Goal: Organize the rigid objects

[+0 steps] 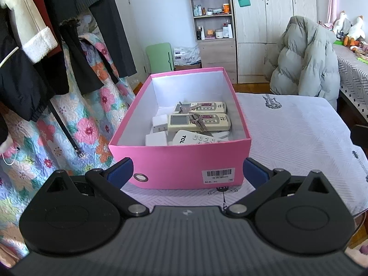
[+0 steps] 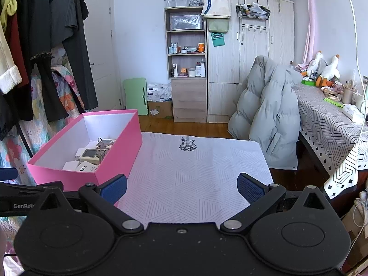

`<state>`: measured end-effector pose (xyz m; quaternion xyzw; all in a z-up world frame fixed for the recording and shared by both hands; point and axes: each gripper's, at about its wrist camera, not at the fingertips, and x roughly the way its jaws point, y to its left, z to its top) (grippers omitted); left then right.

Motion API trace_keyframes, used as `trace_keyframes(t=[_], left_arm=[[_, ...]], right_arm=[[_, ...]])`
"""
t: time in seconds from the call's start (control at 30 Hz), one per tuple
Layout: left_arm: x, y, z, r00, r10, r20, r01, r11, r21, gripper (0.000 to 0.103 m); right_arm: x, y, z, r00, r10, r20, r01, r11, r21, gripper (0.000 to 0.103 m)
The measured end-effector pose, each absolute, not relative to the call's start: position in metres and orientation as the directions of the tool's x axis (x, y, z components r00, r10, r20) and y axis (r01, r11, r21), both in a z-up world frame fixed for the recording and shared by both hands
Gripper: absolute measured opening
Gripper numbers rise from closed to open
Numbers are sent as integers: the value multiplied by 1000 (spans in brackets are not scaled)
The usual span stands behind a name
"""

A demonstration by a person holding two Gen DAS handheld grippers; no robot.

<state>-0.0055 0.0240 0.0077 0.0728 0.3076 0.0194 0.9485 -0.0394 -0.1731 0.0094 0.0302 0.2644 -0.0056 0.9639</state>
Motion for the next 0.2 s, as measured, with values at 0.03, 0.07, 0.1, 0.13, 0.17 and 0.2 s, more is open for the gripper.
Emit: trace_keyframes(t=[0.03,0.07,0.1,0.13,0.17,0.2], left_arm=[[-5,24,8,810,81,-581,8,989,149,103],[-5,24,7,809,79,-583,9,989,147,103],[-5,24,7,808,79,-583,9,989,146,103],[-5,24,7,809,81,-582,7,989,147,103],[-5,24,8,809,82,-582,5,989,147,103],[-5,24,7,809,83,-582,3,989,146,103]], right_arm=[[-39,-173,9,860,5,-510,28,998,55,103],[-40,-173,9,860,5,-510,28,998,56,103],[-40,-173,9,860,5,-510,27,998,56,103],[-40,-173,9,860,5,-510,27,998,55,103],[-40,-173,9,860,5,-510,27,998,54,103],[-40,-173,9,860,4,-510,27,998,54,103]])
